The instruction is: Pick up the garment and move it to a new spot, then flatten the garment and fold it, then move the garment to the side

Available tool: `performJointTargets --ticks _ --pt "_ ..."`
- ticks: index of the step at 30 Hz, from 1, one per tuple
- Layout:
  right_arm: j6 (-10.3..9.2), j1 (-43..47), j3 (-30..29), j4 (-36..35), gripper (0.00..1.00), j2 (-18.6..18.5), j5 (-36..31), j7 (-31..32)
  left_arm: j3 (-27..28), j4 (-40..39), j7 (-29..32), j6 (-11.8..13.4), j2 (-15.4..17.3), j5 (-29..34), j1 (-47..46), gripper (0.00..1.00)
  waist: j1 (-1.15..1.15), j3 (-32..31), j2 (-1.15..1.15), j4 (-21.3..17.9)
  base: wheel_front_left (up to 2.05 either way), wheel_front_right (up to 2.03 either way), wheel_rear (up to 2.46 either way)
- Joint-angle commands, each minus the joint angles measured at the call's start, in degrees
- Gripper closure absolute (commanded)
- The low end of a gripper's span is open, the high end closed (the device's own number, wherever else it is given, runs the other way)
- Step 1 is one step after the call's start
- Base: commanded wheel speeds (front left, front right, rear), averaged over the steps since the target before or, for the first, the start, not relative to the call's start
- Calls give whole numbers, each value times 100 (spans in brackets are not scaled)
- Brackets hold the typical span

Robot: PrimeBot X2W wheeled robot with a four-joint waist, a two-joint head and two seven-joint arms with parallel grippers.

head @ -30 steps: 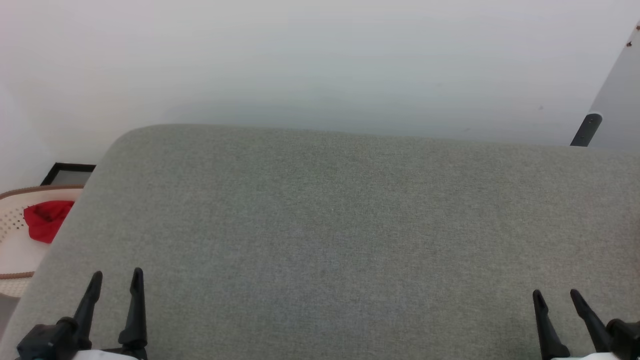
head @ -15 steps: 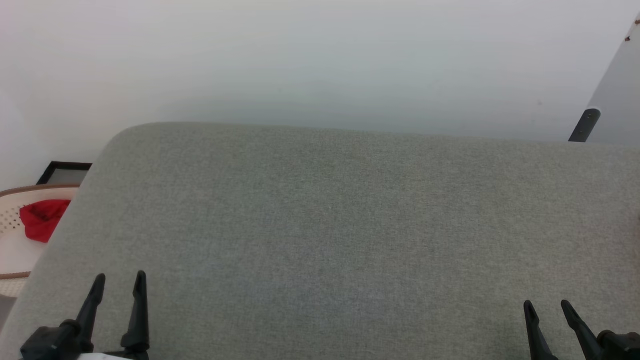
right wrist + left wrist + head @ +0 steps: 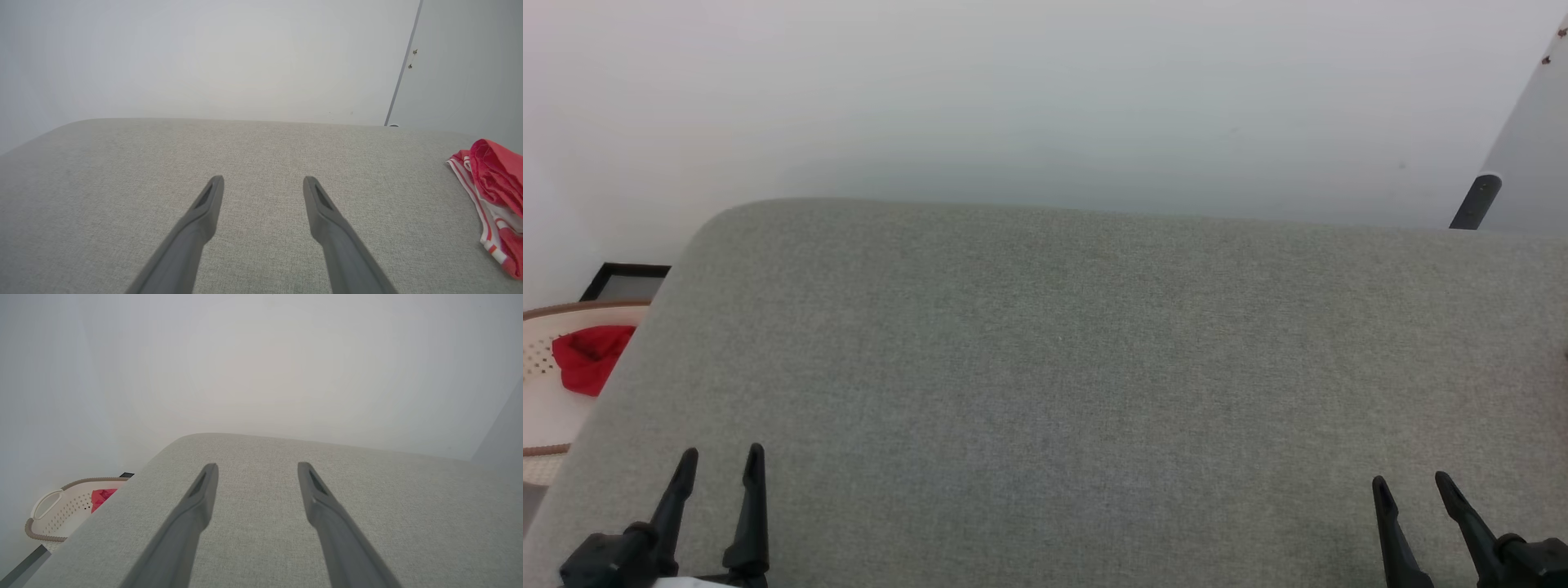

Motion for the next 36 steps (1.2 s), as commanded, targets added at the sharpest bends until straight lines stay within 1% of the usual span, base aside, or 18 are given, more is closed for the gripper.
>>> performJointTargets --ticks 1,11,12,19,31,36 --pt "-7 70 21 -32 0 -5 -74 -45 18 -1 7 10 1 18 19 0 0 0 0 -5 0 0 0" --pt "-7 63 23 -115 0 1 -166 -120 103 62 7 9 -63 82 48 0 0 -16 0 -38 0 0 0" --pt "0 4 23 -99 100 3 -149 -91 90 58 0 1 -58 21 4 100 0 -16 0 -39 0 0 0" --pt "0 90 70 247 100 93 -97 -34 12 408 25 0 -326 -61 140 100 0 -18 0 -48 0 0 0" --pt "-1 -146 -24 326 100 154 1239 247 37 437 375 1 -466 -1226 -54 100 0 -2 0 -99 0 0 0" --pt "-1 -214 -54 351 100 174 1640 334 41 445 478 1 -507 -1580 -110 100 0 3 0 -116 0 0 0"
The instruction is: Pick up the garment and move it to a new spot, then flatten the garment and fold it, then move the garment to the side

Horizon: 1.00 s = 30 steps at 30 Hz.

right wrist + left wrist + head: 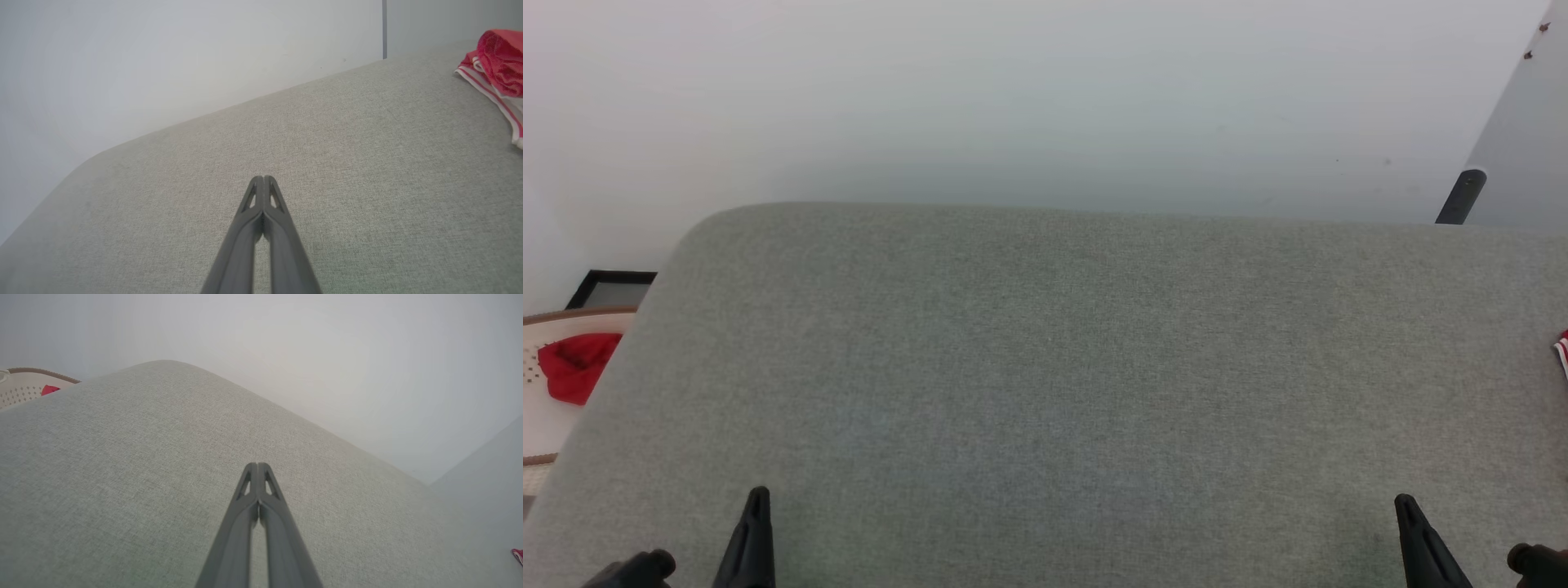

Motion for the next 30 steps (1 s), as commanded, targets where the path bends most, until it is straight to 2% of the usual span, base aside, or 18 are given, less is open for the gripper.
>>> performJointTargets --ticks 1,30 --pt "-1 -165 -40 -61 100 -5 195 26 31 -74 24 1 36 -175 -147 100 0 2 0 -4 0 0 0" --pt "-2 -582 -227 91 100 119 2587 551 63 -18 651 4 -222 -2287 -490 100 0 39 0 -128 0 0 0"
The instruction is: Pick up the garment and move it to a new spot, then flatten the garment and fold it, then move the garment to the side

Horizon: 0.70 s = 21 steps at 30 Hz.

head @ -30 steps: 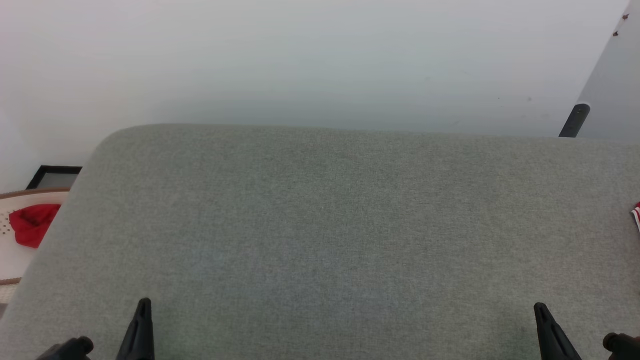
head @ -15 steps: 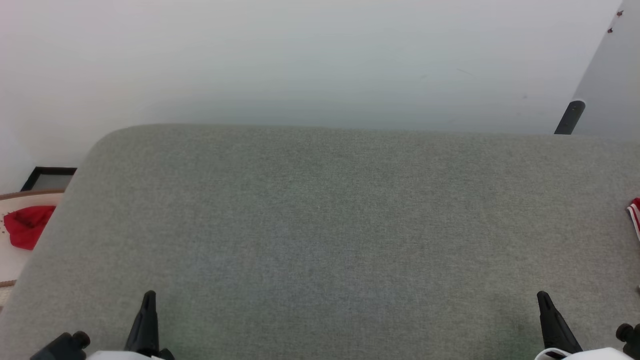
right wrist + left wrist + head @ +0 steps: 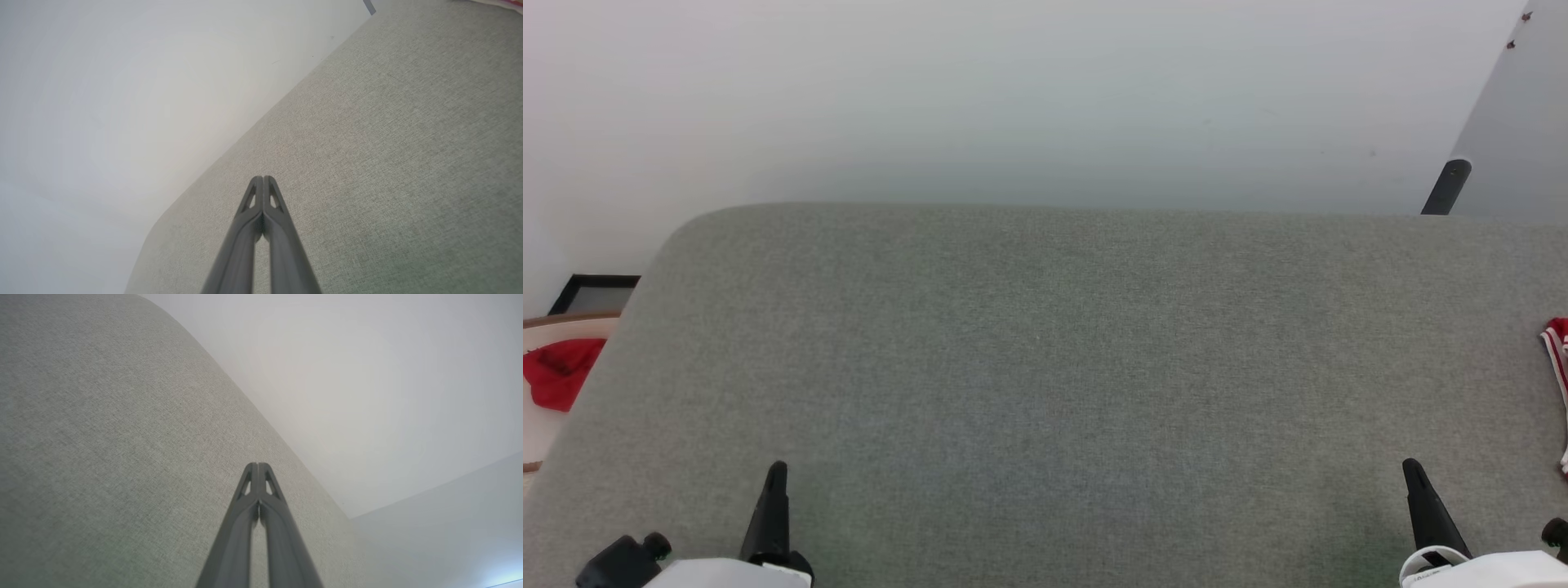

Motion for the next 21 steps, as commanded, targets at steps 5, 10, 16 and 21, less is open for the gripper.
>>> performJointTargets --ticks 5,10,16,21 --pt "-2 -190 -55 -21 100 13 436 92 33 -47 104 4 -16 -391 -169 100 0 7 0 -23 0 0 0" --pt "-3 -243 -83 0 100 32 765 165 38 -38 192 4 -53 -683 -214 100 0 14 0 -44 0 0 0" --pt "-3 -299 -118 25 100 54 1136 253 43 -27 291 5 -95 -1012 -272 100 0 22 0 -70 0 0 0" --pt "-3 -364 -142 45 100 70 1434 317 48 -19 373 5 -126 -1271 -306 100 0 28 0 -91 0 0 0"
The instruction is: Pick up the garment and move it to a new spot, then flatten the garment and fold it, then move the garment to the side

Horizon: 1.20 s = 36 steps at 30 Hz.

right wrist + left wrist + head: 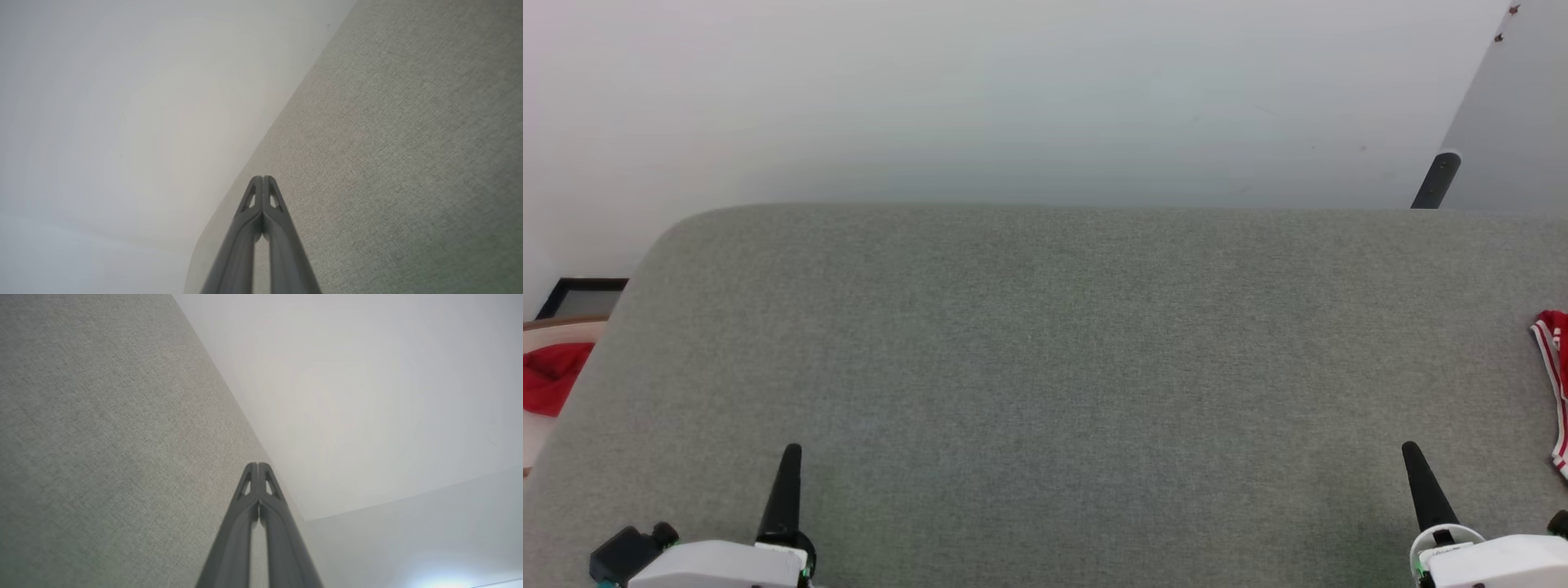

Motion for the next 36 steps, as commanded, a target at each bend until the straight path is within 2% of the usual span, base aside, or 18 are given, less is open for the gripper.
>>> performJointTargets --ticks 1,36 --pt "-3 -151 -39 -27 100 7 157 29 27 -34 45 5 7 -144 -100 100 0 2 0 -7 0 0 0" --pt "-3 -451 -191 94 100 111 1890 423 48 18 499 7 -188 -1683 -343 100 0 48 0 -157 0 0 0"
